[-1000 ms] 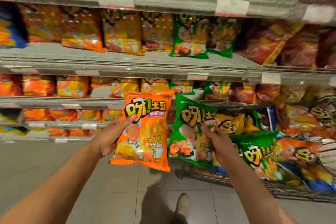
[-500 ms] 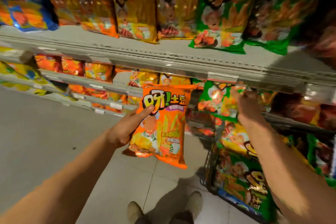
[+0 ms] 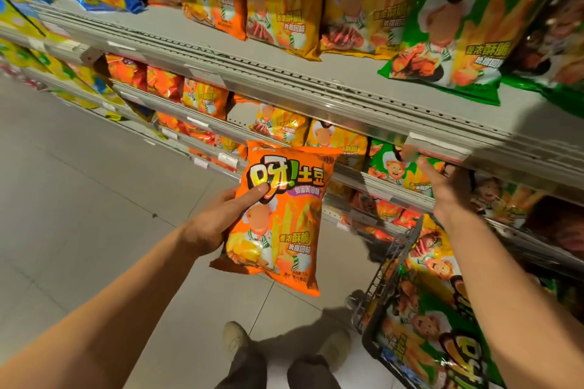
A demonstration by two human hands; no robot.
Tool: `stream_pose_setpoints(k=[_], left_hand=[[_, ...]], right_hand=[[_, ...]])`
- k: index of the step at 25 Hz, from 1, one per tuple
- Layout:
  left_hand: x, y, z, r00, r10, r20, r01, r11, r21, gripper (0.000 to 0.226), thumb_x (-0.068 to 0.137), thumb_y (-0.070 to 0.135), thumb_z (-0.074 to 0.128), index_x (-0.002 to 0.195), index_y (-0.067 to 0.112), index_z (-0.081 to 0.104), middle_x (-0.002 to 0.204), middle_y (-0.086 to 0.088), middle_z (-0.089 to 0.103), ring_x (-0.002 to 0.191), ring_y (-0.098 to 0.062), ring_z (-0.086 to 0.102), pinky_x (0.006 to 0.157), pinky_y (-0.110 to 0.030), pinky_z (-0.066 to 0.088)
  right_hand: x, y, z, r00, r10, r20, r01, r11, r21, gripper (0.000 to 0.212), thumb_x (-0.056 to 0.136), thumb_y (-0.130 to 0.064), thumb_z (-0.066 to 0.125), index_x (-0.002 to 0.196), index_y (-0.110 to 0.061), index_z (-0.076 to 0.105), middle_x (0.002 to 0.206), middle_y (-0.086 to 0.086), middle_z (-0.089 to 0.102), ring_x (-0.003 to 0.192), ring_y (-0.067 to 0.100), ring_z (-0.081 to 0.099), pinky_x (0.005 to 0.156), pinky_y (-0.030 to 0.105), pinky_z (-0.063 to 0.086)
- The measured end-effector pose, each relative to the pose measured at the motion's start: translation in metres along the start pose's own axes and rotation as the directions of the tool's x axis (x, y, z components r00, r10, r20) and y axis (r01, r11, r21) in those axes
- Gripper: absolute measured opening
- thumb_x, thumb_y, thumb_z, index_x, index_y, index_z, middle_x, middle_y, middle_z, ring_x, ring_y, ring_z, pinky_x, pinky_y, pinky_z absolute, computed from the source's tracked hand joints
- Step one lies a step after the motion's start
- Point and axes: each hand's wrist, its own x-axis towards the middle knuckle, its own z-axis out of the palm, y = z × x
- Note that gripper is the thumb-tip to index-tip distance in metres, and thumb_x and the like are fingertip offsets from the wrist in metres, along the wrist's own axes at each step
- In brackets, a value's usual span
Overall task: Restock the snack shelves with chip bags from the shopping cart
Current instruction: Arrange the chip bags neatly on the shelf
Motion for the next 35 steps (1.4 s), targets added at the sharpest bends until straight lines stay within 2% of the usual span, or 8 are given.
stream_pose_setpoints(k=[5,11,17,22,27,30,33,35], left_hand=[[0.007,0.008,-0.001,1.000,0.007,-0.007,-0.007,1.000,0.004,0.038,0.086,0.047,0.071,0.116,0.024,0.074,0.119,-0.013,0.075,0.106,-0.035,0.073,0.076,-0.040,0.062],[0.015,0.017,0.000,1.000,0.029,0.010,-0.029,0.999,-0.018,0.044,0.084,0.047,0.075,0.121,0.022,0.072,0.120,-0.013,0.074,0.107,-0.034,0.073,0.078,-0.040,0.062],[0.019,0.024,-0.023,0.996,0.075,0.041,-0.074,0.997,-0.034,0.045,0.088,0.045,0.075,0.126,0.021,0.069,0.125,-0.014,0.072,0.113,-0.035,0.070,0.087,-0.043,0.060],[0.029,0.030,-0.080,0.998,0.066,0.002,-0.066,0.994,0.090,0.067,0.075,0.064,0.076,0.122,0.018,0.068,0.105,0.002,0.079,0.097,-0.016,0.076,0.075,-0.028,0.061],[0.082,0.054,-0.184,0.997,0.072,-0.002,-0.072,0.997,0.007,0.061,0.076,0.054,0.082,0.129,0.030,0.063,0.124,-0.003,0.073,0.104,-0.016,0.074,0.085,-0.034,0.060],[0.125,0.081,-0.227,0.988,0.145,-0.044,-0.144,0.989,0.033,0.061,0.071,0.059,0.083,0.122,0.036,0.060,0.109,0.015,0.075,0.089,0.001,0.073,0.070,-0.019,0.059],[0.171,0.106,-0.244,0.967,0.255,-0.013,-0.255,0.967,0.014,0.026,0.087,0.037,0.078,0.092,0.041,0.052,0.064,0.036,0.067,0.061,0.018,0.064,0.048,-0.004,0.047],[0.192,0.121,-0.246,0.942,0.335,0.014,-0.335,0.942,0.010,0.022,0.090,0.031,0.075,0.093,0.037,0.054,0.065,0.039,0.065,0.063,0.024,0.061,0.053,0.000,0.045]], right_hand=[[0.005,0.000,0.009,0.975,-0.060,-0.212,0.041,0.995,-0.091,0.103,0.077,-0.060,0.076,0.157,-0.016,0.027,0.161,0.010,0.034,0.148,0.027,0.034,0.115,0.032,0.029],[-0.013,-0.006,0.002,0.974,-0.093,-0.207,0.050,0.977,-0.205,0.094,0.073,-0.066,0.071,0.141,-0.004,0.051,0.146,0.021,0.052,0.135,0.035,0.050,0.114,0.049,0.040],[-0.047,0.004,0.026,0.813,-0.423,-0.401,0.336,0.902,-0.271,0.021,0.084,-0.030,0.068,0.091,-0.010,0.062,0.096,0.027,0.068,0.077,0.027,0.061,0.073,0.032,0.038],[-0.080,0.012,0.096,0.870,-0.427,-0.247,0.357,0.890,-0.282,0.006,0.091,-0.018,0.070,0.094,-0.021,0.065,0.098,0.022,0.072,0.082,0.023,0.064,0.077,0.042,0.046],[-0.110,0.003,0.208,0.927,-0.374,-0.024,0.338,0.861,-0.382,0.000,0.095,-0.026,0.067,0.095,-0.026,0.067,0.099,0.009,0.073,0.087,0.025,0.065,0.078,0.041,0.051],[-0.112,-0.012,0.285,0.881,-0.459,0.115,0.436,0.693,-0.575,0.017,0.097,-0.016,0.064,0.113,-0.014,0.070,0.113,0.011,0.071,0.106,0.030,0.066,0.089,0.040,0.049],[-0.081,-0.033,0.351,0.723,-0.620,0.305,0.573,0.293,-0.765,0.037,0.088,0.003,0.064,0.123,-0.004,0.069,0.130,0.021,0.064,0.124,0.044,0.055,0.106,0.044,0.040],[-0.060,-0.045,0.376,0.699,-0.589,0.405,0.542,0.066,-0.838,0.035,0.090,-0.011,0.059,0.124,-0.007,0.070,0.140,0.017,0.058,0.136,0.042,0.045,0.111,0.051,0.036]])
